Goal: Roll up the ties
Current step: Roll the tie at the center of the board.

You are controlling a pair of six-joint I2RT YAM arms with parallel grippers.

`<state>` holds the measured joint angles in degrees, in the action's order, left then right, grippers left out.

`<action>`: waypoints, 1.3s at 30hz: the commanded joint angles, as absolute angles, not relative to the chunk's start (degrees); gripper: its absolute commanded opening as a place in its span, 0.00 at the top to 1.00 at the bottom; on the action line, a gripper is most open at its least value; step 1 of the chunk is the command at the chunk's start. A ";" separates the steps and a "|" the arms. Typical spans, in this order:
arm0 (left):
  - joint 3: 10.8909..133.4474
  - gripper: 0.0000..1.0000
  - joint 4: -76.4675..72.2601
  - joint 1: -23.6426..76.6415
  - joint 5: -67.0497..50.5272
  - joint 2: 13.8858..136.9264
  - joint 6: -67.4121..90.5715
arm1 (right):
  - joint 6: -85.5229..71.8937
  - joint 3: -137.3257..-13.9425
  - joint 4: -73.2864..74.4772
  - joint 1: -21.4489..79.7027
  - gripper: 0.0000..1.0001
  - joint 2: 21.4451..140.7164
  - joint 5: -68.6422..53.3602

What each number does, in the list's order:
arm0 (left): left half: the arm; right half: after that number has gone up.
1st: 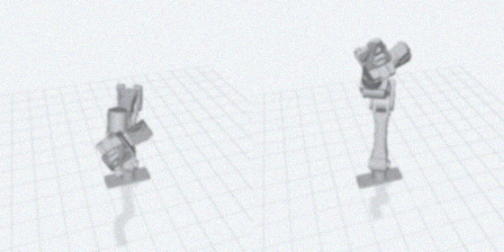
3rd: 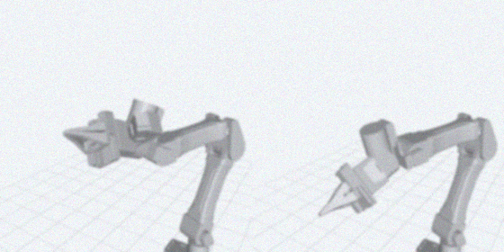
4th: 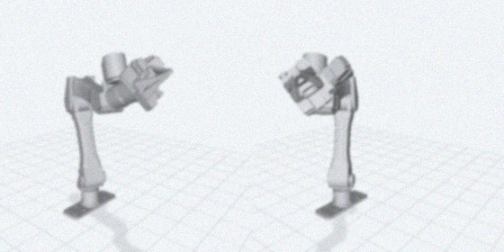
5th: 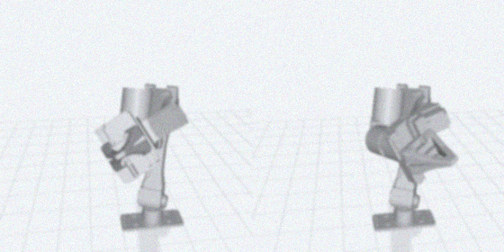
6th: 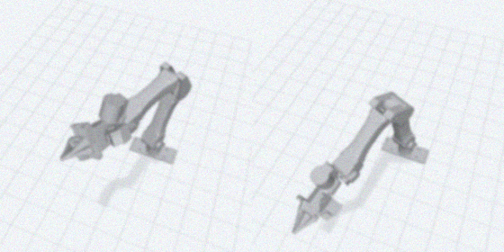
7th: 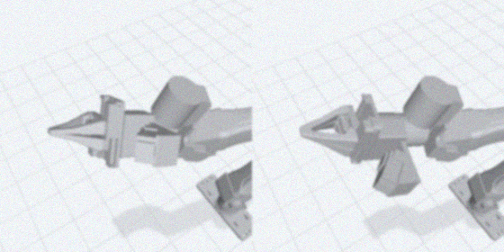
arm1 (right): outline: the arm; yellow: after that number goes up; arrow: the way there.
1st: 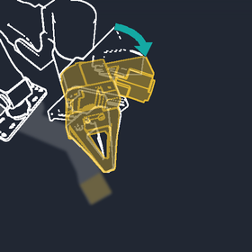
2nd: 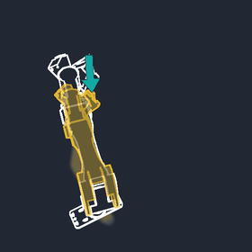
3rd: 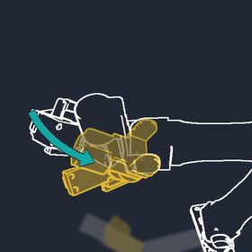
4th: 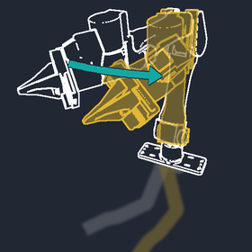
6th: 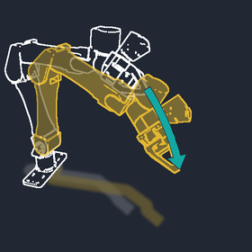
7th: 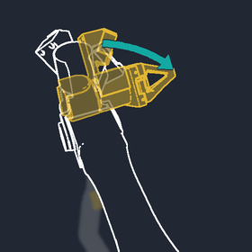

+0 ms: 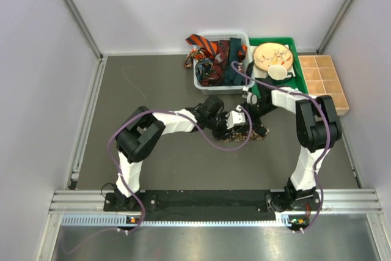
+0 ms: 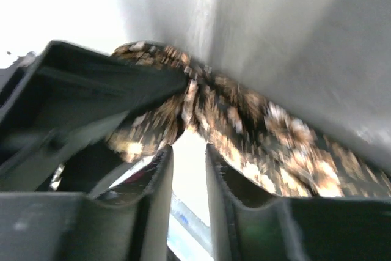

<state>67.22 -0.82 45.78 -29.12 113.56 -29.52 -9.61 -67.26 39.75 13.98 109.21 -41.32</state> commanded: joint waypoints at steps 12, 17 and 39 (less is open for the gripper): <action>74.53 0.87 25.31 48.25 -18.55 120.59 -32.87 | -14.84 -63.64 28.31 10.63 0.54 107.05 -60.38; 74.53 0.85 25.40 48.34 -18.19 120.85 -33.40 | -16.44 -62.75 24.34 13.97 0.52 107.75 -58.98; 67.60 0.32 13.56 44.92 -32.07 113.65 -32.35 | -13.71 -61.70 29.18 13.10 1.00 111.88 -38.77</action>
<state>74.74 12.38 46.63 -26.79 115.35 -32.80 -15.68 -62.67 29.95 14.31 108.97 -49.80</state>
